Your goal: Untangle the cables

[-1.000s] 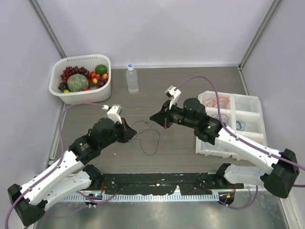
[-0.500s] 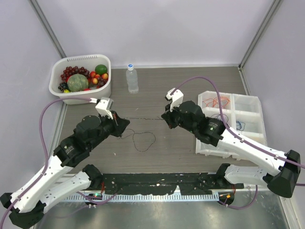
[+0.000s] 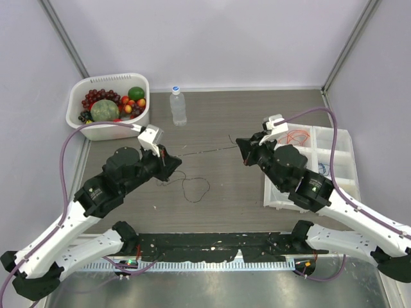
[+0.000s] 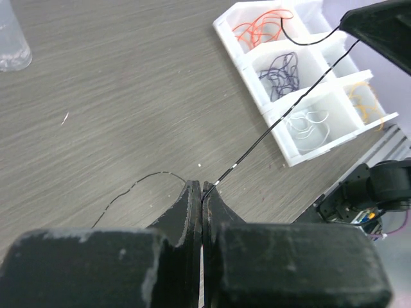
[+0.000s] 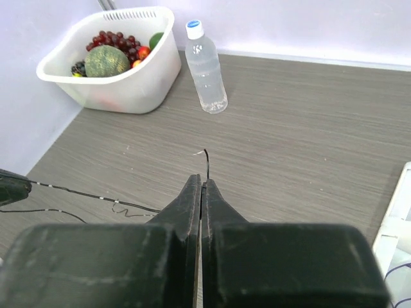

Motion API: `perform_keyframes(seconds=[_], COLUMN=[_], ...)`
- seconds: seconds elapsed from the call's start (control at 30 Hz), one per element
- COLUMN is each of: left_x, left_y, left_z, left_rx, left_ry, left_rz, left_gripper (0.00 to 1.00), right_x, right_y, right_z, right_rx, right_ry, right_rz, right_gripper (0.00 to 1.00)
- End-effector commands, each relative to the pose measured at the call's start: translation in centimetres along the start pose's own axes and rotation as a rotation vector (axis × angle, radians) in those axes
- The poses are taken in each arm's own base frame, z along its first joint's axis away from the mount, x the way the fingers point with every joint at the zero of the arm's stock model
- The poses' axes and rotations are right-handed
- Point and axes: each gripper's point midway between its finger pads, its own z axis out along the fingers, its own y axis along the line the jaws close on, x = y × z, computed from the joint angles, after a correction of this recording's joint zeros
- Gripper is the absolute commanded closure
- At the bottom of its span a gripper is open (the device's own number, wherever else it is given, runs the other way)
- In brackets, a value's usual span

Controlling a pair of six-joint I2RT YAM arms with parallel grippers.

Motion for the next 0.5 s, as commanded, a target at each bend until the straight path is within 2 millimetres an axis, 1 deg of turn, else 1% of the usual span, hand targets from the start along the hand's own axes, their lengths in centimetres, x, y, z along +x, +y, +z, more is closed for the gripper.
perform_keyframes(seconds=[0.0, 0.03, 0.07, 0.1, 0.13, 0.17, 0.2, 0.23, 0.33, 0.37, 0.4, 0.43, 0.47], left_x=[-2.7, -2.8, -2.7, -2.3, -1.5, -0.8, 0.2, 1.5, 3.5, 3.9, 4.2, 4.5, 4.9], left_y=[0.2, -0.4, -0.9, -1.1, -1.1, -1.0, -0.6, 0.2, 2.7, 3.6, 4.3, 5.0, 5.4], left_z=[-0.7, -0.3, 0.2, 0.9, 1.6, 2.3, 3.0, 3.7, 4.0, 3.9, 3.7, 3.5, 3.4], left_rx=[-0.030, -0.008, 0.013, 0.024, 0.028, 0.029, 0.014, -0.023, -0.154, -0.194, -0.224, -0.250, -0.261], left_ry=[-0.031, -0.023, -0.012, 0.003, 0.025, 0.040, 0.057, 0.085, 0.135, 0.131, 0.126, 0.116, 0.110], left_rz=[0.025, 0.016, -0.002, -0.015, -0.026, -0.033, -0.046, -0.057, -0.075, -0.073, -0.072, -0.071, -0.080], left_gripper=[1.00, 1.00, 1.00, 1.00, 1.00, 1.00, 1.00, 1.00, 0.97, 0.89, 0.74, 0.60, 0.49], right_x=[-4.3, -4.3, -4.2, -4.0, -3.1, -2.9, -1.9, -1.5, -0.4, 0.4, 0.7, 2.1, 2.5], right_y=[-3.3, -2.4, -2.1, -1.6, -1.5, -1.3, -1.3, -1.2, -1.0, -0.5, -0.1, 0.3, 1.0], right_z=[-1.7, -1.7, -1.4, -1.2, -0.6, -0.4, 0.0, 0.3, 1.1, 1.7, 2.1, 3.1, 3.4], right_rx=[0.111, 0.068, 0.055, 0.039, 0.041, 0.038, 0.041, 0.039, 0.040, 0.023, 0.007, 0.006, -0.021], right_ry=[-0.137, -0.131, -0.124, -0.115, -0.090, -0.084, -0.063, -0.052, -0.028, 0.002, 0.036, 0.088, 0.119], right_rz=[0.006, 0.015, 0.021, 0.031, 0.026, 0.040, 0.040, 0.039, 0.035, 0.021, 0.000, -0.024, -0.031], right_gripper=[0.99, 0.99, 0.99, 0.99, 0.99, 0.99, 0.99, 0.99, 0.99, 0.99, 0.99, 0.99, 0.99])
